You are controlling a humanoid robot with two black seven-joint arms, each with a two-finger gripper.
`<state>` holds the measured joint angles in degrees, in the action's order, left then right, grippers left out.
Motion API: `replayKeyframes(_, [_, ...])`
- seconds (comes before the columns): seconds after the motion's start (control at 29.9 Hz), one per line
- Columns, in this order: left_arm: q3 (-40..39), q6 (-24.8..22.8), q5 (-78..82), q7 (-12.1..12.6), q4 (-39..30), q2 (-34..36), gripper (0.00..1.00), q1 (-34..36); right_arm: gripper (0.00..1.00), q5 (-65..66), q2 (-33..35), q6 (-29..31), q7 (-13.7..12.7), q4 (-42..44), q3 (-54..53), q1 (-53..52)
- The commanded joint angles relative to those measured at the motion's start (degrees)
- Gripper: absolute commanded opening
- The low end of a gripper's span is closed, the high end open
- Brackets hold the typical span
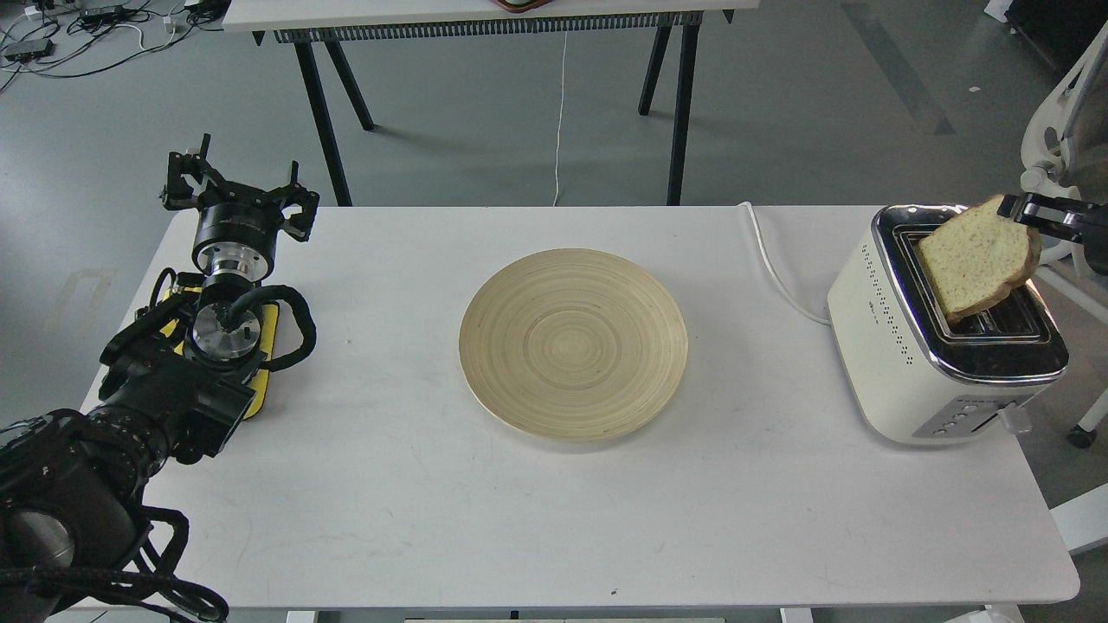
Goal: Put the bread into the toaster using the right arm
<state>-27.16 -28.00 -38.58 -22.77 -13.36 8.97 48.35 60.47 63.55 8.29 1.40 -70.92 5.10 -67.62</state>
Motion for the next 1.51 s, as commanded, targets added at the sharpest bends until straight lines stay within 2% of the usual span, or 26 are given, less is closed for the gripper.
replayKeyframes(0.0, [0.00, 0.00, 0.00, 0.01, 0.00, 0.00, 1.00, -0.02, 0.21, 0.00, -1.23, -0.11, 0.01, 0.08, 0.00, 1.26])
replayKeyframes(0.13, [0.00, 0.00, 0.00, 0.01, 0.00, 0.00, 1.00, -0.02, 0.35, 0.00, -2.29, -0.20, 0.01, 0.08, -0.09, 2.31])
replayKeyframes(0.27, [0.00, 0.00, 0.00, 0.01, 0.00, 0.00, 1.00, -0.02, 0.59, -0.18, -2.82, -1.17, 0.10, -0.09, -0.26, 3.19])
replayKeyframes(0.37, [0.00, 0.00, 0.00, 0.01, 0.00, 0.00, 1.00, -0.02, 0.71, -0.79, -2.73, -1.26, 0.27, -0.44, -1.31, 3.11])
replayKeyframes(0.4, [0.00, 0.00, 0.00, 0.01, 0.00, 0.00, 1.00, -0.02, 0.81, -0.88, -2.73, -1.34, 0.27, -0.71, -2.10, 3.11])
replayKeyframes(0.43, [0.00, 0.00, 0.00, 0.01, 0.00, 0.00, 1.00, -0.02, 0.96, -0.97, -2.73, -1.26, 0.27, -0.97, -2.89, 3.11])
replayKeyframes(0.47, [0.00, 0.00, 0.00, 0.01, 0.00, 0.00, 1.00, -0.02, 0.99, -0.97, -2.56, -1.17, 0.27, -1.41, -3.77, 3.11])
replayKeyframes(0.7, [0.00, 0.00, 0.00, 0.01, 0.00, 0.00, 1.00, -0.02, 1.00, -3.51, -2.99, -1.34, 0.19, -5.10, -11.33, 3.19])
replayKeyframes(0.84, [0.00, 0.00, 0.00, 0.01, 0.09, 0.00, 1.00, -0.02, 1.00, -16.32, -7.82, -1.61, 0.62, -4.93, -13.88, 3.37])
replayKeyframes(0.94, [0.00, 0.00, 0.00, 0.01, 0.00, 0.00, 1.00, -0.02, 1.00, -28.97, -13.52, -4.67, 1.32, -2.66, -14.59, 4.16])
replayKeyframes(1.0, [0.00, 0.00, 0.00, 0.01, 0.00, 0.00, 1.00, -0.02, 1.00, -34.52, -18.00, -5.30, 3.07, 0.15, -14.68, 4.86])
replayKeyframes(1.24, [0.00, 0.00, 0.00, 0.01, 0.00, 0.00, 1.00, -0.02, 1.00, -46.93, -32.33, -3.73, 12.66, 8.24, -20.37, 12.58])
replayKeyframes(1.34, [0.00, 0.00, 0.00, 0.01, 0.00, 0.00, 1.00, -0.02, 1.00, -47.29, -38.04, 0.48, 14.59, 13.86, -27.05, 17.42])
replayKeyframes(1.47, [0.00, 0.00, 0.00, 0.01, 0.00, 0.00, 1.00, -0.02, 1.00, -47.29, -45.60, 9.88, 14.86, 24.66, -37.15, 22.52])
